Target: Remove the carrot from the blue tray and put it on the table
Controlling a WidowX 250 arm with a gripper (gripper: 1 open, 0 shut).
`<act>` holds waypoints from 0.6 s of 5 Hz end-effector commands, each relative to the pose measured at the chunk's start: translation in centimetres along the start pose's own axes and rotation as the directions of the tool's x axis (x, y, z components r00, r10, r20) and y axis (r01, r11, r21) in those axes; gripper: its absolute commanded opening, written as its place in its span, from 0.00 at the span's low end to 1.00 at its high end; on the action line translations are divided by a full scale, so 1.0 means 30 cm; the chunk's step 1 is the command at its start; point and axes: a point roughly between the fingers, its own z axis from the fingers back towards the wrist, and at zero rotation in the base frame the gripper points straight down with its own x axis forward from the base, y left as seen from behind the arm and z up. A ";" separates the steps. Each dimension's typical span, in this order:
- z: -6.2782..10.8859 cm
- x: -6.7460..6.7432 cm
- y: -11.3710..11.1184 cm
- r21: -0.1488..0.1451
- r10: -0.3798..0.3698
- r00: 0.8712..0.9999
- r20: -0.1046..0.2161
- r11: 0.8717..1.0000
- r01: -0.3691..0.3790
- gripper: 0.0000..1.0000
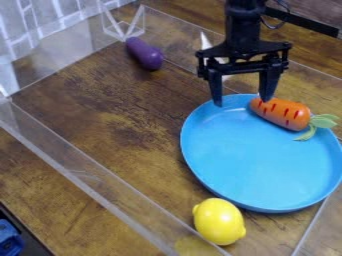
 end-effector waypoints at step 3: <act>0.017 0.038 -0.138 -0.120 0.126 0.991 0.047 0.986 -0.120 1.00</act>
